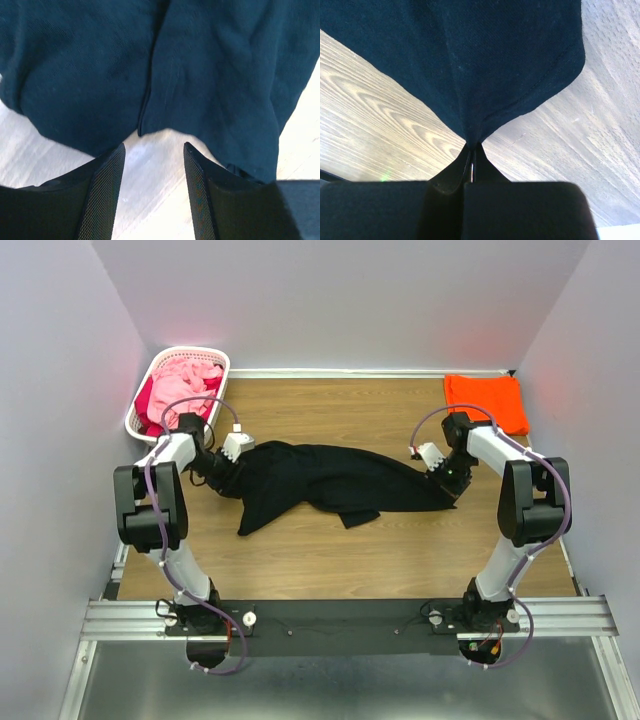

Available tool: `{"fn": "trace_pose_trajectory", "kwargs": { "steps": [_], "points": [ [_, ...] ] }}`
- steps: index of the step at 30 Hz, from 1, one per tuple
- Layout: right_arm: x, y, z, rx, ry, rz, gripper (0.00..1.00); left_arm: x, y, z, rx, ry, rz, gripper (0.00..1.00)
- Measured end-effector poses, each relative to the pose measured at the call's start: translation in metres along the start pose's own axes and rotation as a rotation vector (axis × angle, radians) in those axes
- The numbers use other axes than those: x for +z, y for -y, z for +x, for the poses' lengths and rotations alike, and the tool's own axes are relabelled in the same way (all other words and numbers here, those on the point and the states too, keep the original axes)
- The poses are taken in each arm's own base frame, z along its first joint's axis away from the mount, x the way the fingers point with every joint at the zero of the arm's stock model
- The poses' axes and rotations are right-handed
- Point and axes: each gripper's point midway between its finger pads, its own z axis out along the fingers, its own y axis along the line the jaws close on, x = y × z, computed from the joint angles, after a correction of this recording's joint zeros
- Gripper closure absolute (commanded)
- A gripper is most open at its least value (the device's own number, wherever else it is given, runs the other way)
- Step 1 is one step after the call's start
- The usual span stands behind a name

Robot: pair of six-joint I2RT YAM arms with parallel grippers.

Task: Fold and stack the t-shirts
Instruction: Flatten the tshirt out

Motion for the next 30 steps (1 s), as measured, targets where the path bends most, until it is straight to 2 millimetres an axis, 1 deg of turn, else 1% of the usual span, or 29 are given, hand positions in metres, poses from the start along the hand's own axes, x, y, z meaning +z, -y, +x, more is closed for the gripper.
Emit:
{"fn": "trace_pose_trajectory", "kwargs": {
  "steps": [2,3,7,11,15,17,24,30],
  "points": [
    [0.0,0.0,0.0,0.0,0.0,0.0,0.99,0.002,-0.003,-0.005,-0.009,0.016,0.008,0.44],
    [0.0,0.0,0.0,0.0,0.0,0.0,1.0,0.002,-0.003,-0.008,-0.011,0.025,0.011,0.47],
    [0.0,-0.001,0.001,0.0,-0.002,-0.002,0.99,-0.001,-0.003,-0.019,-0.007,0.056,0.018,0.5],
    [0.0,-0.001,0.001,0.0,-0.003,-0.002,0.99,0.0,-0.002,-0.022,-0.003,0.066,0.026,0.56],
    [0.0,0.0,0.001,0.001,-0.002,-0.002,0.99,0.0,0.0,-0.026,0.002,0.074,0.037,0.65],
    [0.0,0.0,0.001,0.001,-0.002,-0.002,0.99,0.001,0.002,-0.028,0.009,0.073,0.044,0.66],
    [0.0,0.001,0.002,0.006,-0.003,-0.002,0.99,0.005,0.008,-0.027,0.009,0.065,0.059,0.66],
    [0.001,0.001,0.002,0.007,-0.005,-0.004,1.0,0.01,0.013,-0.018,-0.014,0.052,0.072,0.71]
  ]
}}
